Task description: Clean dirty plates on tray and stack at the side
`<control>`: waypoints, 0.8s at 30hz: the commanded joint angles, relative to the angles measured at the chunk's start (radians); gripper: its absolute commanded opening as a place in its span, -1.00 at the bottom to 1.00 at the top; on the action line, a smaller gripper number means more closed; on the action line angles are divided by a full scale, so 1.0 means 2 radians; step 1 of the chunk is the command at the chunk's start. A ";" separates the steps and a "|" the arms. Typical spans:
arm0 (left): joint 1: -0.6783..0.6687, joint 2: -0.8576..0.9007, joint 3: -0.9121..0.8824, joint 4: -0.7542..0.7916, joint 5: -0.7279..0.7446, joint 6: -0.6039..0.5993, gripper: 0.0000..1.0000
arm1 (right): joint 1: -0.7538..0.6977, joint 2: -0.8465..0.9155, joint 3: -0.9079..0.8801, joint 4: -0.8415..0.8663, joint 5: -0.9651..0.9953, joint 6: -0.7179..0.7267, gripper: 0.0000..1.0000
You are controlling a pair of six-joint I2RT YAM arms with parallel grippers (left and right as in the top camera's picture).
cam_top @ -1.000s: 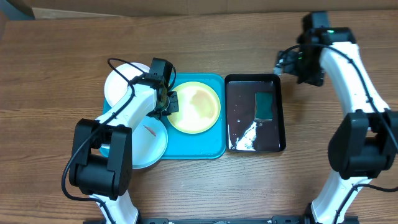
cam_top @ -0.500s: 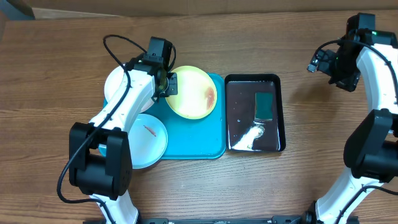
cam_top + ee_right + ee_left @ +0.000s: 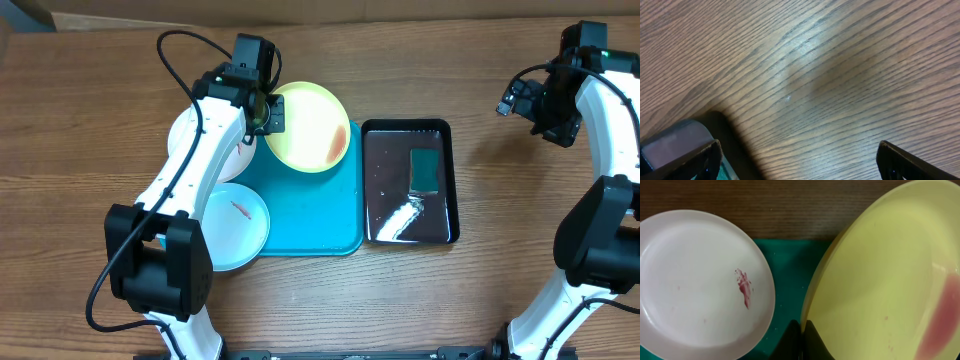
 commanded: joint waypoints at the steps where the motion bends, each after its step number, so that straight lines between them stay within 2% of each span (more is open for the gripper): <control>1: -0.003 -0.006 0.041 -0.014 0.003 0.011 -0.92 | -0.003 -0.007 0.011 0.002 0.001 0.000 1.00; 6: -0.015 -0.006 0.067 -0.026 0.018 0.011 -0.92 | -0.003 -0.007 0.011 0.002 0.001 0.000 1.00; 14: -0.084 -0.006 0.068 -0.003 -0.025 0.011 -0.92 | -0.003 -0.007 0.011 0.002 0.001 0.000 1.00; 18: -0.120 -0.006 0.068 0.002 -0.075 0.011 -0.92 | -0.003 -0.007 0.011 0.002 0.001 0.000 1.00; 24: -0.186 -0.006 0.068 0.003 -0.208 0.021 -0.92 | -0.003 -0.007 0.011 0.002 0.001 0.000 1.00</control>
